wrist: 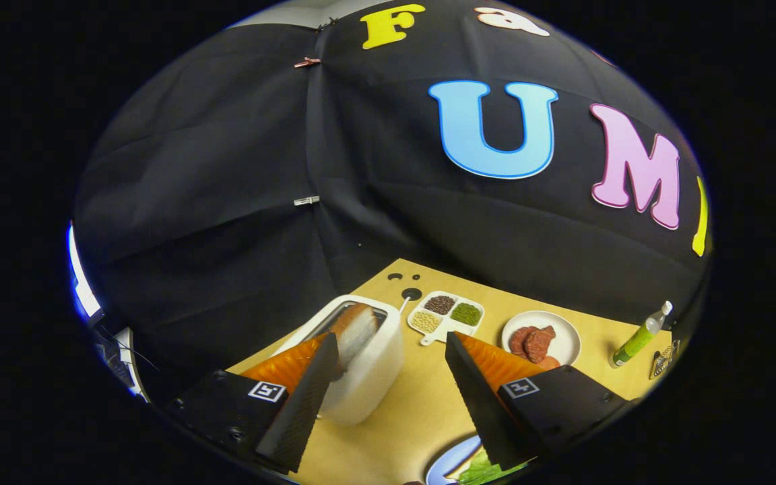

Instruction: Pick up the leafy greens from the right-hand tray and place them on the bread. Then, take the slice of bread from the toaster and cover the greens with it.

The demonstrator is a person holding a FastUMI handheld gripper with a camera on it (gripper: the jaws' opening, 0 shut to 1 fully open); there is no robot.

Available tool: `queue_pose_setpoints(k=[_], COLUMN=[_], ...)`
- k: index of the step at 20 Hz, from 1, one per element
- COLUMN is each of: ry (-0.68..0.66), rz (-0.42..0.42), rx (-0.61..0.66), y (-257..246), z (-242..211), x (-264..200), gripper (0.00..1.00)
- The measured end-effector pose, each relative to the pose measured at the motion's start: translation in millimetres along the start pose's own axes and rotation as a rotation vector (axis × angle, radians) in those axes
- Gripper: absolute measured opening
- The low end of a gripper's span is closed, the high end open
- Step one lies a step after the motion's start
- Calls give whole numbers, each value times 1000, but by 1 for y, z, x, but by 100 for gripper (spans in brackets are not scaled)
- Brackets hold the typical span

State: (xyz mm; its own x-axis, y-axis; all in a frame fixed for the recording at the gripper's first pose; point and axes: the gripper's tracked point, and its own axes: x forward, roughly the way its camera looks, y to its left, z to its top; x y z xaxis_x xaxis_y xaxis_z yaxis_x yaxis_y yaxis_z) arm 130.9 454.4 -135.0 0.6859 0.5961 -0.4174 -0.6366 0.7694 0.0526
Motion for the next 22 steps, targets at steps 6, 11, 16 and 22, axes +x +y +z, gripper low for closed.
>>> queue_pose_setpoints(k=[6, 11, 16, 22], ry=[41, 103, 130, 146], rz=[3, -56, -75, -102], rx=[-14, -30, -11, -38], y=[32, 30, 36, 43], z=[-8, -35, -46, -51], x=[57, 93, 108, 110], gripper=[100, 100, 87, 48])
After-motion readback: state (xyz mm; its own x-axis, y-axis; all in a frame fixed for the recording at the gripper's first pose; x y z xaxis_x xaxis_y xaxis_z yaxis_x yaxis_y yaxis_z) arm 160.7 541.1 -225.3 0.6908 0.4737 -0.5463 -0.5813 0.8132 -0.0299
